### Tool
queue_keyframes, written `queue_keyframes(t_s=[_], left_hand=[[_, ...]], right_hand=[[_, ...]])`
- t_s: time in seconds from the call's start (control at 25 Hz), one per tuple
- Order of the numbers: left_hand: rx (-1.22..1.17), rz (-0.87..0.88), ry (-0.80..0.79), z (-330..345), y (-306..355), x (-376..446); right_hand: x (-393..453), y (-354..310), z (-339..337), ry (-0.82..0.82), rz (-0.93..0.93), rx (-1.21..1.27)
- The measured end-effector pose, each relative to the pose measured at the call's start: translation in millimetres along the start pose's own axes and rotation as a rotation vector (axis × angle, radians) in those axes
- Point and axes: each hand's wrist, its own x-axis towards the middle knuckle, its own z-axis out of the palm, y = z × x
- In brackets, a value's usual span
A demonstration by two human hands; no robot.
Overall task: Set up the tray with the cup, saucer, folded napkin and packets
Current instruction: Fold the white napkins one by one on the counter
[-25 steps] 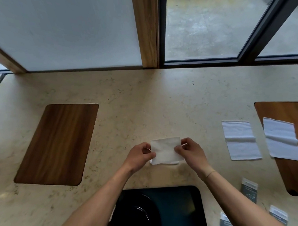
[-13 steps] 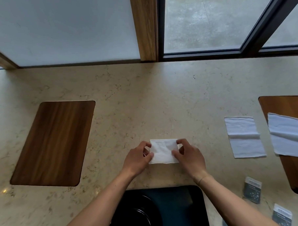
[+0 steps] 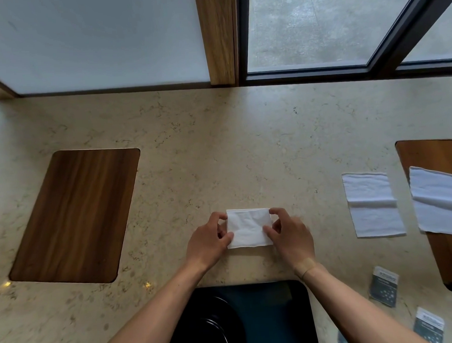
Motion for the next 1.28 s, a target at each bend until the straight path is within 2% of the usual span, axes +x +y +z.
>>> queue_keyframes(t_s=[0.56,0.92,1.28], left_hand=[[-0.081,0.040,0.055,1.5,-3.0,6.0],[-0.063,0.117,0.129,0.5,-5.3,4.2],[-0.005,0.091,0.123,2.7,-7.9,10.3]], right_hand=[[-1.5,3.5,3.2,0.038,0.012,0.043],[-3.5,6.3,2.8,0.086,-0.010,0.099],[-2.8,5.9,8.3,0.073,0.005,0.061]])
